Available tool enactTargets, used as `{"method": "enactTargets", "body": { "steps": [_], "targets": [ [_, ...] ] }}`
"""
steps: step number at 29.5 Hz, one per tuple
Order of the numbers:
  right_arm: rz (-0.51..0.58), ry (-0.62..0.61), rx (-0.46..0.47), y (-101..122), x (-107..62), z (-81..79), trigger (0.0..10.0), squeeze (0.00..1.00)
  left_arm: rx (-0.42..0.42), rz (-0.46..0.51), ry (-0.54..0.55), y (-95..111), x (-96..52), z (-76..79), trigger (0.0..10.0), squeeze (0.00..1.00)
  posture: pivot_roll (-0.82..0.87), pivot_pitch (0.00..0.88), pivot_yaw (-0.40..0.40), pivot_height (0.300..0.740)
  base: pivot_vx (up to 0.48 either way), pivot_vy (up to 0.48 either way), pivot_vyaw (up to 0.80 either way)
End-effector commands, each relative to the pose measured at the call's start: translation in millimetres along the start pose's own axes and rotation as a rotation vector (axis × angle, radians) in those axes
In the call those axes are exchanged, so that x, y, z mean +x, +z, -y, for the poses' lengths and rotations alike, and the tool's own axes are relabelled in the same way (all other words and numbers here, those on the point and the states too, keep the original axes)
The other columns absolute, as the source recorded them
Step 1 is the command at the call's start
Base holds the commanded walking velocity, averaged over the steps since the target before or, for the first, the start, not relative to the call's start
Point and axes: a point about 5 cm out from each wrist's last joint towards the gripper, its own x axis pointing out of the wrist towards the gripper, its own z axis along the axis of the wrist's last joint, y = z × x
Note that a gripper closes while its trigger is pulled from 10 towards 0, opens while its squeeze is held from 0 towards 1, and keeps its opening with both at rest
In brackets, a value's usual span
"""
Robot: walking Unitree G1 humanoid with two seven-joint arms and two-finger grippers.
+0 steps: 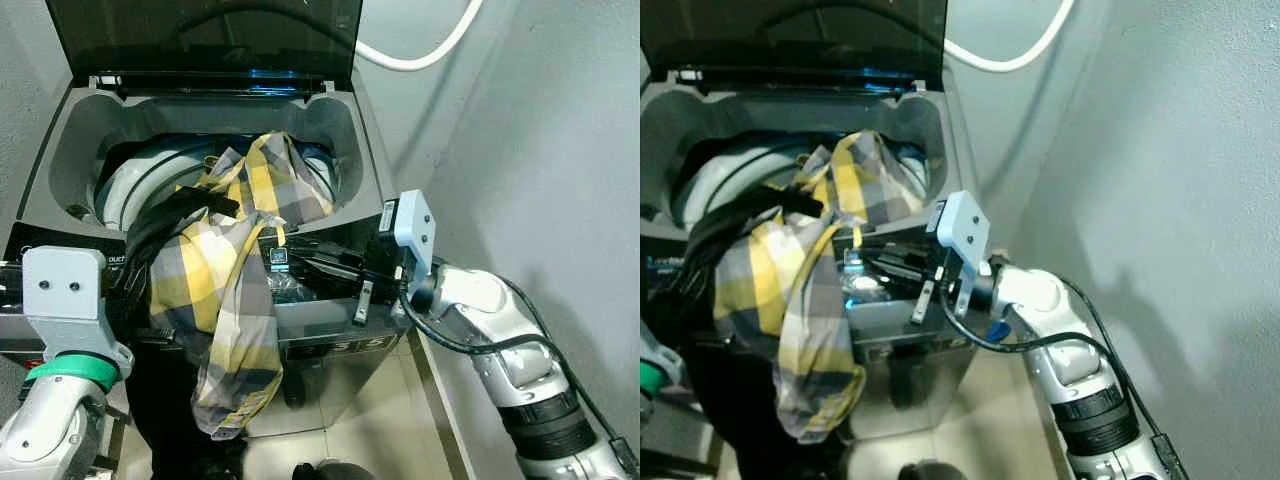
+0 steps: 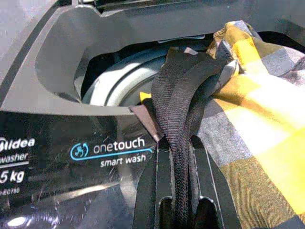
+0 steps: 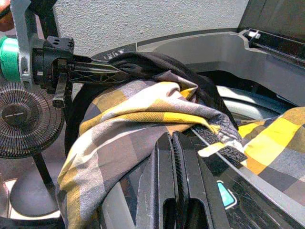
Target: Clothes washing
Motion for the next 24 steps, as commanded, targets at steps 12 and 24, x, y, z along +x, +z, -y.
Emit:
{"method": "enactTargets", "body": {
  "steps": [12, 24],
  "targets": [
    [0.0, 0.0, -0.011, -0.6, 2.4, -0.6, 10.0, 0.0, 0.059, 0.126, -0.016, 15.0, 29.0, 17.5, 0.0, 0.0, 0.09, 0.048, -0.013, 0.728, 0.0, 0.0, 0.0],
    [0.001, -0.024, -0.019, 0.4, 2.3, 1.8, 10.0, 0.0, 0.071, 0.343, 0.013, 66.6, 97.4, 24.4, 10.0, 0.0, 0.05, 0.032, -0.013, 0.728, 0.0, 0.0, 0.0]
  ]
}}
